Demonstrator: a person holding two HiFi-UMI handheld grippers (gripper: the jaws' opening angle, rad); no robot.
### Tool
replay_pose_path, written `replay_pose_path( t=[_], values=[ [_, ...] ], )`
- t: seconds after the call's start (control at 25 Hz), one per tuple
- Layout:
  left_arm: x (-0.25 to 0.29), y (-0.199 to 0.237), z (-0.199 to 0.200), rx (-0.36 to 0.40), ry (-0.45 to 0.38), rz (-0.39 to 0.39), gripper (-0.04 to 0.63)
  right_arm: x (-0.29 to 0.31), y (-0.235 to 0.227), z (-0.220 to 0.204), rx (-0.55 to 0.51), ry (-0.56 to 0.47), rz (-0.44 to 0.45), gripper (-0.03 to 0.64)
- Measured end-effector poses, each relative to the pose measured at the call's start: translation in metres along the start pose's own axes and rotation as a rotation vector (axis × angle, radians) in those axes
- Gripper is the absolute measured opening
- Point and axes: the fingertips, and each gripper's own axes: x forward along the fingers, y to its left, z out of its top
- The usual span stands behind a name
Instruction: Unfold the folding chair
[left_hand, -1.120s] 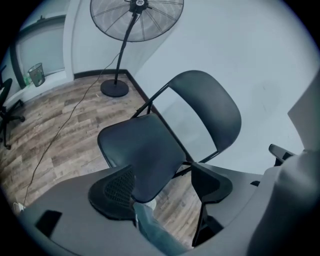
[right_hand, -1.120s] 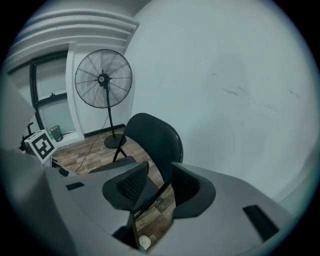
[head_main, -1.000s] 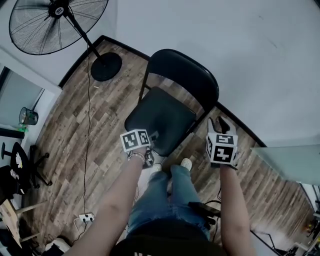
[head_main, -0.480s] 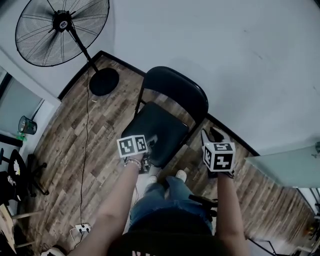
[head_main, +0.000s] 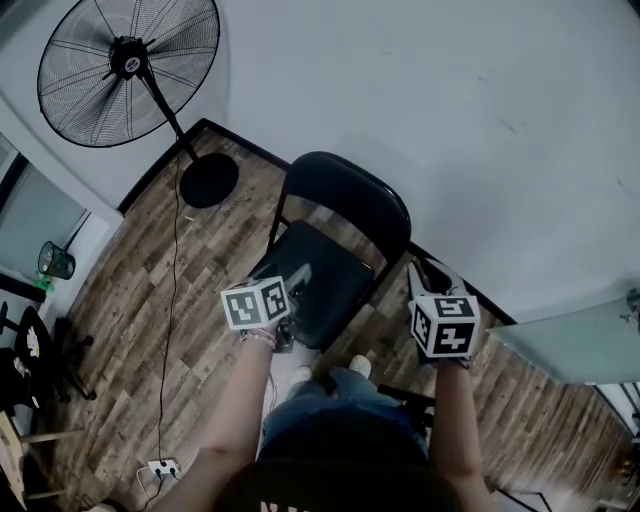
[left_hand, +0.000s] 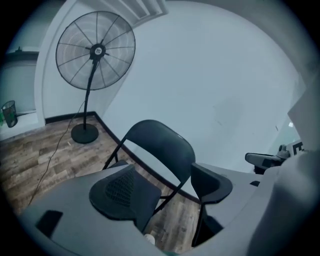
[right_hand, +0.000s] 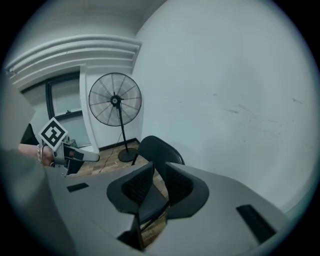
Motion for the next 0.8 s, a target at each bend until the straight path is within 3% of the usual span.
replay_pose_path(
  t=[0.44,0.68,0.8],
  values=[
    [-0.034,-0.046,0.080,0.339,-0.202,-0.016,0.296,-0.022,-0.001,0.062,-0.041,-0.199,0.001,0.006],
    [-0.062,-0.074,0.124,0.518,-0.390,-0.004,0.143,-0.040,0.009,0.093,-0.112,-0.311,0.004,0.000],
    [-0.078,-0.087,0.144,0.606,-0.485,0.024,0.002,-0.049,0.011,0.107,-0.143,-0.360,-0.010,0.000]
  ],
)
